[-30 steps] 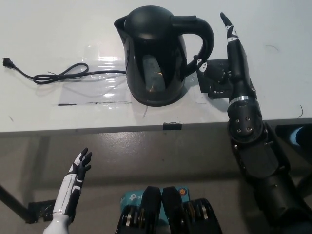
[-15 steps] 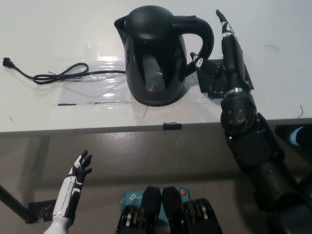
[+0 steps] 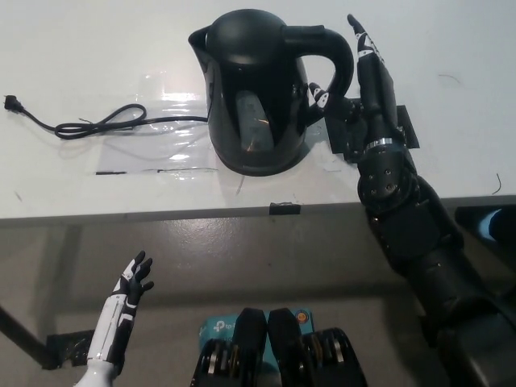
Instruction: Use the right hand to grab the handle of the kettle from the base and place it on the right side
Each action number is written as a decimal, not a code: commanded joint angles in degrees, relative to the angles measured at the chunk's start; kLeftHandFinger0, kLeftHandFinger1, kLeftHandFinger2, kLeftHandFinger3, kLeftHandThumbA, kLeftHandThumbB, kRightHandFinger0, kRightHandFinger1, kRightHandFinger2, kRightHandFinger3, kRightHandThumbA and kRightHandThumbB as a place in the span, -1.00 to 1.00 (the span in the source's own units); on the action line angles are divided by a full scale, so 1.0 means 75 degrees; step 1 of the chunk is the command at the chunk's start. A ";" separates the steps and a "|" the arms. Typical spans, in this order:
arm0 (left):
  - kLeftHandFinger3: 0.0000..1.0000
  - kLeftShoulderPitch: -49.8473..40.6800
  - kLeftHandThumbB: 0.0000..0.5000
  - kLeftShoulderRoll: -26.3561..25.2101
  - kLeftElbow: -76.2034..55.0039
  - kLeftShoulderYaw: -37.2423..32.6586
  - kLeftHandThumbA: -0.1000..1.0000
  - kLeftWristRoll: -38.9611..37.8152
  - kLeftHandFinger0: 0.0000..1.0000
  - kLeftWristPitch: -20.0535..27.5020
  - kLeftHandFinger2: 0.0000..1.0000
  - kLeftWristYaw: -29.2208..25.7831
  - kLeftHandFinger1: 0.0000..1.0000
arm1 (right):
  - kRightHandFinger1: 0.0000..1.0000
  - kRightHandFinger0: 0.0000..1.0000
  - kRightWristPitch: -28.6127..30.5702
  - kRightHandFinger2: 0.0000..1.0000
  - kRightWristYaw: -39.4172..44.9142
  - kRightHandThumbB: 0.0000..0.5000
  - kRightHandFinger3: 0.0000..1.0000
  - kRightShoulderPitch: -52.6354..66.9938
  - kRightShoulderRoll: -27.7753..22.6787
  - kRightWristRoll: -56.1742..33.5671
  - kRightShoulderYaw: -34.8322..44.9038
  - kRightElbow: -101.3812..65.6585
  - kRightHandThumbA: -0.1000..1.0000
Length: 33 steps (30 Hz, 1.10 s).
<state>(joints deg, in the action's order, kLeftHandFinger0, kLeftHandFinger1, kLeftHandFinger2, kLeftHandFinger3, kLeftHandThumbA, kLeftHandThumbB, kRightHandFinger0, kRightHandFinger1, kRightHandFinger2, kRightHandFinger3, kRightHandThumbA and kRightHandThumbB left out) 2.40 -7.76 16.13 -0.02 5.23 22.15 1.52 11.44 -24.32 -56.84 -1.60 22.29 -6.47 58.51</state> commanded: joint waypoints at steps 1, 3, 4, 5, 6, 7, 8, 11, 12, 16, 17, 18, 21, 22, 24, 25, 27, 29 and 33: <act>1.00 0.0008 1.00 -0.0012 -0.0296 -0.0033 1.00 -0.0057 0.88 0.0266 1.00 0.0026 1.00 | 1.00 1.00 0.0606 1.00 -0.0272 -0.12 1.00 -0.0787 0.0111 -0.0232 0.0048 0.0515 0.16; 1.00 -0.0004 1.00 -0.0007 -0.0334 -0.0035 1.00 -0.0045 0.87 0.0237 1.00 0.0023 1.00 | 1.00 1.00 0.0716 1.00 -0.0361 -0.09 1.00 -0.0865 0.0125 -0.0270 0.0053 0.0772 0.05; 1.00 0.0008 1.00 -0.0009 -0.0341 -0.0034 1.00 -0.0023 0.86 0.0241 1.00 0.0012 1.00 | 1.00 1.00 0.0849 1.00 -0.0421 -0.10 1.00 -0.0931 0.0137 -0.0331 0.0081 0.0954 -0.04; 1.00 0.0001 1.00 -0.0001 -0.0338 -0.0029 1.00 -0.0064 0.86 0.0256 1.00 0.0025 1.00 | 1.00 1.00 0.0923 1.00 -0.0525 -0.10 1.00 -0.0977 0.0146 -0.0323 0.0067 0.1091 -0.12; 1.00 -0.0004 1.00 -0.0013 -0.0328 -0.0031 1.00 -0.0058 0.85 0.0290 1.00 0.0027 1.00 | 1.00 1.00 0.0974 1.00 -0.0571 -0.10 1.00 -0.1013 0.0155 -0.0332 0.0059 0.1196 -0.17; 1.00 0.0003 1.00 -0.0020 -0.0325 -0.0031 1.00 -0.0060 0.85 0.0297 1.00 0.0033 1.00 | 1.00 1.00 0.1022 1.00 -0.0597 -0.13 1.00 -0.1054 0.0158 -0.0345 0.0055 0.1284 -0.17; 1.00 0.0011 1.00 -0.0022 -0.0338 -0.0030 1.00 -0.0064 0.84 0.0274 1.00 0.0037 1.00 | 1.00 1.00 0.1053 1.00 -0.0629 -0.12 1.00 -0.1101 0.0163 -0.0366 0.0066 0.1351 -0.19; 1.00 0.0039 1.00 -0.0022 -0.0332 -0.0032 1.00 0.0000 0.82 0.0276 1.00 0.0003 1.00 | 0.92 0.73 0.1265 1.00 -0.1029 -0.07 1.00 -0.1255 0.0198 -0.0316 0.0046 0.1535 -0.32; 1.00 0.0036 1.00 -0.0021 -0.0345 -0.0035 1.00 -0.0025 0.81 0.0261 1.00 0.0021 1.00 | 0.44 0.20 0.1344 0.80 -0.1237 -0.09 0.99 -0.1303 0.0203 -0.0236 -0.0013 0.1579 -0.43; 1.00 0.0053 1.00 -0.0006 -0.0335 -0.0041 1.00 -0.0021 0.80 0.0243 1.00 0.0018 1.00 | -0.60 -0.99 0.1505 -0.09 -0.2578 -0.12 -0.13 -0.1470 0.0217 0.0373 -0.0424 0.1705 -0.96; 1.00 0.0063 1.00 0.0000 -0.0318 -0.0039 1.00 -0.0029 0.80 0.0254 1.00 0.0016 1.00 | -0.61 -1.00 0.1557 -0.02 -0.2861 -0.22 -0.11 -0.1500 0.0216 0.0515 -0.0554 0.1715 -1.00; 1.00 0.0088 1.00 -0.0002 -0.0287 -0.0041 1.00 -0.0038 0.79 0.0296 1.00 0.0020 1.00 | -0.63 -1.00 0.1636 -0.03 -0.3006 -0.37 -0.11 -0.1541 0.0215 0.0631 -0.0674 0.1695 -1.00; 1.00 0.0113 1.00 -0.0018 -0.0286 -0.0045 1.00 -0.0016 0.77 0.0288 1.00 0.0023 1.00 | -0.39 -1.00 0.1776 0.22 -0.2988 -0.50 0.36 -0.1593 0.0230 0.0614 -0.0783 0.1682 -1.00; 1.00 0.0131 1.00 -0.0018 -0.0275 -0.0049 1.00 -0.0025 0.76 0.0298 1.00 0.0032 1.00 | -0.36 -1.00 0.1765 0.26 -0.2972 -0.53 0.44 -0.1602 0.0225 0.0606 -0.0807 0.1662 -1.00; 1.00 0.0152 1.00 -0.0017 -0.0284 -0.0058 1.00 -0.0020 0.74 0.0259 1.00 0.0041 0.99 | -0.28 -0.95 0.1810 0.31 -0.2988 -0.54 0.47 -0.1635 0.0217 0.0563 -0.0875 0.1648 -0.99; 1.00 0.0156 1.00 -0.0019 -0.0275 -0.0059 1.00 -0.0022 0.74 0.0271 1.00 0.0044 0.99 | -0.27 -0.94 0.1808 0.31 -0.2994 -0.56 0.44 -0.1640 0.0217 0.0549 -0.0884 0.1633 -0.98; 1.00 0.0166 1.00 -0.0038 -0.0268 -0.0064 1.00 -0.0053 0.73 0.0293 1.00 0.0071 0.97 | -0.29 -0.94 0.1849 0.30 -0.2976 -0.59 0.41 -0.1657 0.0228 0.0459 -0.0876 0.1629 -1.00; 1.00 0.0173 1.00 -0.0044 -0.0264 -0.0067 1.00 -0.0056 0.71 0.0287 1.00 0.0072 0.96 | -0.35 -0.99 0.2023 0.24 -0.3023 -0.63 0.35 -0.1658 0.0207 0.0443 -0.0901 0.1606 -1.00; 1.00 0.0161 1.00 -0.0034 -0.0270 -0.0060 1.00 -0.0153 0.69 0.0255 0.99 0.0112 0.95 | -0.47 -1.00 0.2065 0.15 -0.2867 -0.62 0.24 -0.1636 0.0232 0.0139 -0.0766 0.1455 -0.99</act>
<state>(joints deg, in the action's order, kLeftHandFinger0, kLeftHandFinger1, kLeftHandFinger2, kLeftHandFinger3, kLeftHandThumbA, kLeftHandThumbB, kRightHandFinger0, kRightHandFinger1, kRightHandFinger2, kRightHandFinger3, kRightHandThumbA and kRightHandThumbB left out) 3.18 -7.75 15.54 -0.18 5.10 22.16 1.63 21.72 -42.16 -64.03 0.44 24.40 -13.02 72.22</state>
